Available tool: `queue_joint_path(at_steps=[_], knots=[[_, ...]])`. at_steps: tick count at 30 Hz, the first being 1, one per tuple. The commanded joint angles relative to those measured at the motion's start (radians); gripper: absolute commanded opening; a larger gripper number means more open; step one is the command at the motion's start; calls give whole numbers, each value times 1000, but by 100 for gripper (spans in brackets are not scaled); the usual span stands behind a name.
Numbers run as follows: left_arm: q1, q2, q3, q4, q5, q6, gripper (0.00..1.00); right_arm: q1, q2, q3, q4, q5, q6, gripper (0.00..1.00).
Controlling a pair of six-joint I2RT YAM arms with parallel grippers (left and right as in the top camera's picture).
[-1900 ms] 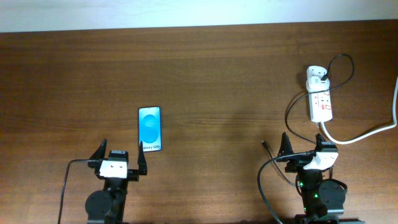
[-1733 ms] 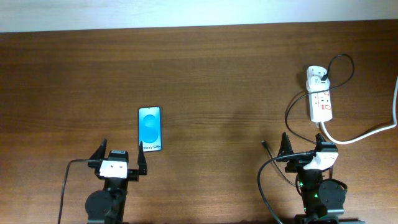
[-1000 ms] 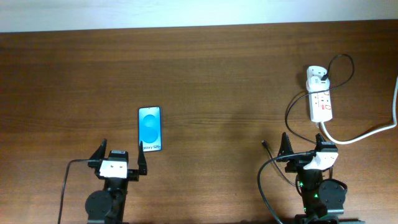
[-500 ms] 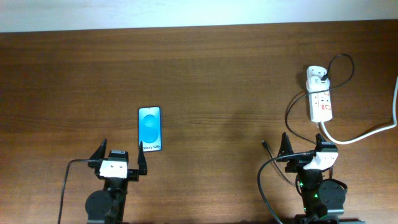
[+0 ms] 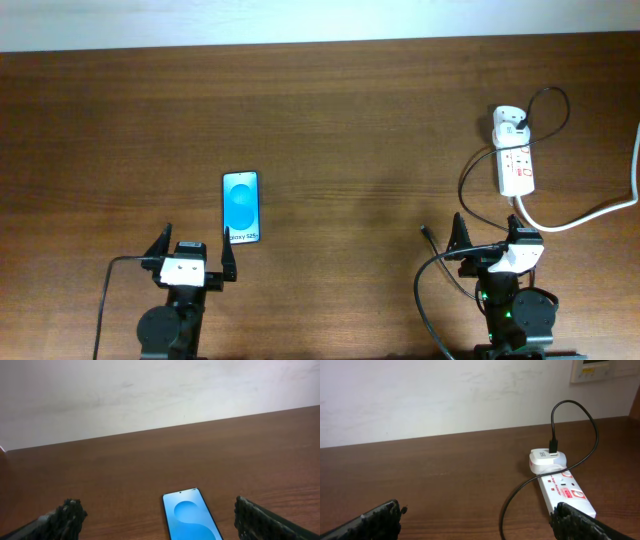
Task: Plug charger to phone and switch on socket
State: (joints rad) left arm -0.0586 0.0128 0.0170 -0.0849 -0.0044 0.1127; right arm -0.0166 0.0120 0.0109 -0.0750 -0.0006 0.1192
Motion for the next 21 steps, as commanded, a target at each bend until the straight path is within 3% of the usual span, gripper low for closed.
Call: queue_joint_path(at_steps=[1,13,16,21], knots=[[3,-7,-9,3,0,16,99,10,-6,-5,-5,-2,-7,98],[3,-6,-9,3,1,16,99,10,-6,-5,-5,-2,-7,98],[3,-6,-5,14,59,-40,99,10,-6,-5,-5,-2,-7,98],[3,16,116,-141,121,-45,99,10,-6,-5,-5,-2,-7,98]])
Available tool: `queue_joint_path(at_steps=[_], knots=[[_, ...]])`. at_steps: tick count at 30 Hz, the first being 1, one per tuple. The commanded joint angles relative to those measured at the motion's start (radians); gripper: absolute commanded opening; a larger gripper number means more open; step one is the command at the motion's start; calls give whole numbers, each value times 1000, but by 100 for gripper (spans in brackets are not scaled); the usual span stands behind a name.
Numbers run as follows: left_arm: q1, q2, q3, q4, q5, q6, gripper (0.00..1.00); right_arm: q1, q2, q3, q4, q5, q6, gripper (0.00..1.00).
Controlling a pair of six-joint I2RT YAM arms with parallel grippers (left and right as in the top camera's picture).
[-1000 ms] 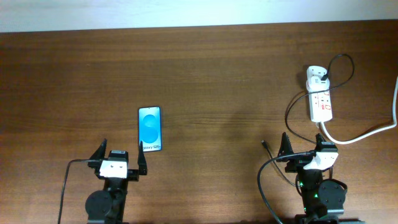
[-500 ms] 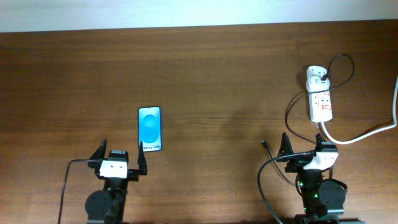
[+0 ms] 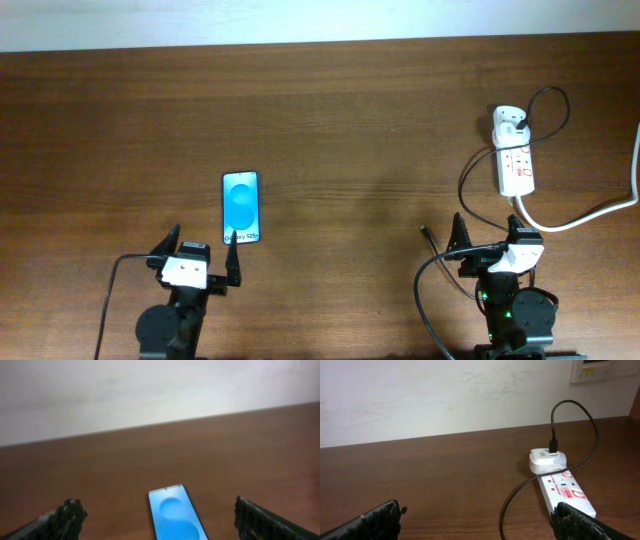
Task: Plug charger to phone and switch on socket
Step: 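Reach the left gripper to the blue phone and grasp it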
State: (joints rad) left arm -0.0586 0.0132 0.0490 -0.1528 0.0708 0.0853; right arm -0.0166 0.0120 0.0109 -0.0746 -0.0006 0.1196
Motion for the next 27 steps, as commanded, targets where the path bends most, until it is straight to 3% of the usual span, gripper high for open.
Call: queue_joint_path(at_steps=[1,8,11,20,23,27], knots=[[3,39,139,-102,46,-17,99,10,-6,-5,-6,-2,-8,98],[3,273,453,-248,52,-17,99,10,-6,-5,-6,-2,-8,98],[3,398,578,-299,124,-18,99,10,-6,-5,-6,-2,-8,99],[2,866,977,-623,220,-18,99,10,-6,-5,-6,-2,-8,98],[3,1004,1022,-667,336,-18,99,10,-6,-5,-6,-2,-8,98],[2,1138,1022,-721,356,-17,99,10,-6,-5,-6,-2,-8,98]])
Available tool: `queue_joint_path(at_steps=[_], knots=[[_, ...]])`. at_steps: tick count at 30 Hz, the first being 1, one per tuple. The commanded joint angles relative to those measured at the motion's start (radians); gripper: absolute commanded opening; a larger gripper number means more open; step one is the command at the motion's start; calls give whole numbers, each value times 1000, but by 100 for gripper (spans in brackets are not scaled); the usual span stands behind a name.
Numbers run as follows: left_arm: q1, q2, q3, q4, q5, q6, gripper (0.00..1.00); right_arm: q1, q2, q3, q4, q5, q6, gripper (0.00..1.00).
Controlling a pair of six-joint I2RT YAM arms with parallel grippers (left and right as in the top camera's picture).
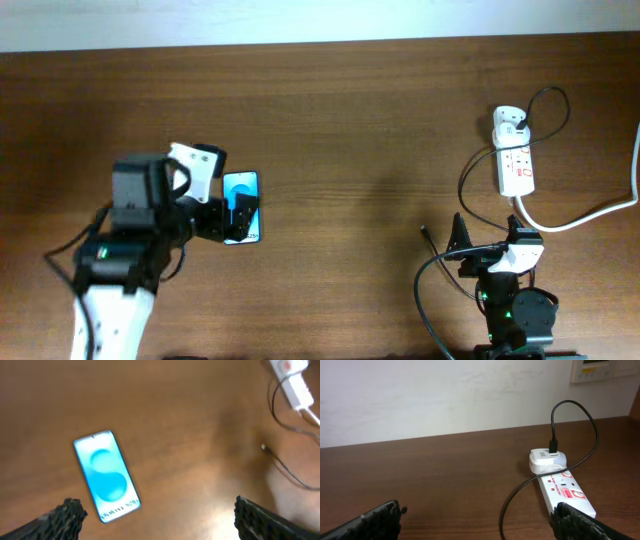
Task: Plug charger to phone and switch on socket
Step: 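Reach the left gripper to the blue phone and grasp it, then lift the phone with the left gripper and tilt it upright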
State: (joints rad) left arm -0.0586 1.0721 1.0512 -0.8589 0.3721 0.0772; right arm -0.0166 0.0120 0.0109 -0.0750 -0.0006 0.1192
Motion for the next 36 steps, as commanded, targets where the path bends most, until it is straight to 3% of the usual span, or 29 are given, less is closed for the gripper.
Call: queue_joint_path(at_steps=[1,5,7,10,21,28,36], knots=[[3,117,20,-14,55,-9,99,10,-6,-5,-5,-2,-7,98],[3,230,20,-8,3,-14,99,10,-6,-5,-5,-2,-7,98],[2,286,20,-6,-159,-138,99,10,-6,-5,-5,-2,-7,98],[2,344,19,4,-269,-208,99,10,-6,-5,-5,-2,-7,99],[-1,531,19,89,-264,-224,99,10,-6,-5,-5,-2,-7,98],[-59,549,19,152,-270,-230,99,10,-6,-5,-5,-2,-7,98],[-135,549,19,198,-402,-323,99,10,-6,-5,-5,-2,-7,98]])
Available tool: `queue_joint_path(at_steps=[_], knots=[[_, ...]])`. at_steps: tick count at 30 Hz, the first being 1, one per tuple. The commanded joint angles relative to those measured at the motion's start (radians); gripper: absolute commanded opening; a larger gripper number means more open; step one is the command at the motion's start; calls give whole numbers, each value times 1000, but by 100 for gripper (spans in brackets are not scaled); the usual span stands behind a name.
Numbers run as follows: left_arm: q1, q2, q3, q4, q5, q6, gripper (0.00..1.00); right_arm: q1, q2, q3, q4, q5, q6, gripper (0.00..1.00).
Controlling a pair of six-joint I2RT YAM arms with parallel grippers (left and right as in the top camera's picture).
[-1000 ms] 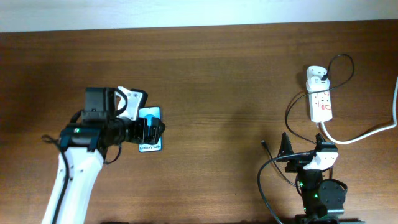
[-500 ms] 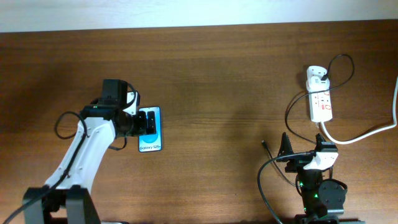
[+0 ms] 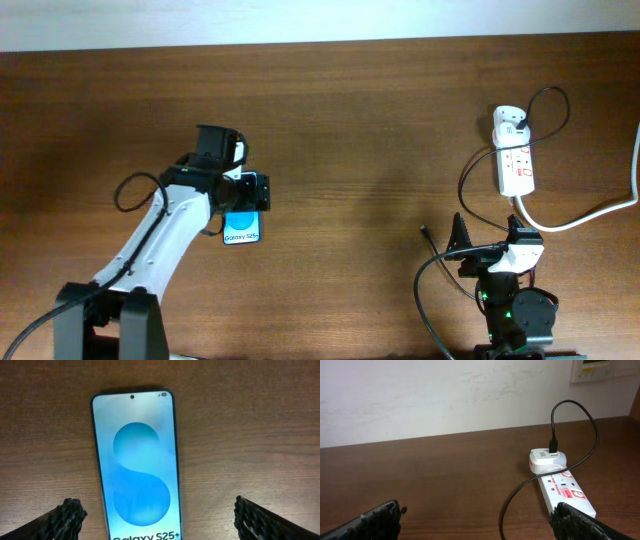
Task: Plug charger to phone and switch on socket
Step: 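Lift the phone with the left gripper and tilt it upright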
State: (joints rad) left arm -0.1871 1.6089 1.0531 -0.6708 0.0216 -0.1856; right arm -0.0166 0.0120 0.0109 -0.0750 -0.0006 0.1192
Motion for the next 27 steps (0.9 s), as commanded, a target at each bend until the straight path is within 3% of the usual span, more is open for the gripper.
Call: queue_joint_path(at_steps=[1,11,20,27], knots=[[-7,13,16,22,-71,-96,99,10,-6,-5,-5,-2,-7,98],[-6,18,11,80,-124,-117,99,10,-6,-5,-5,-2,-7,98],[-6,202,11,133,-123,-116,99,10,-6,-5,-5,-2,-7,98],[-6,244,11,132,-122,-112,99,10,-6,-5,-5,-2,-7,98]])
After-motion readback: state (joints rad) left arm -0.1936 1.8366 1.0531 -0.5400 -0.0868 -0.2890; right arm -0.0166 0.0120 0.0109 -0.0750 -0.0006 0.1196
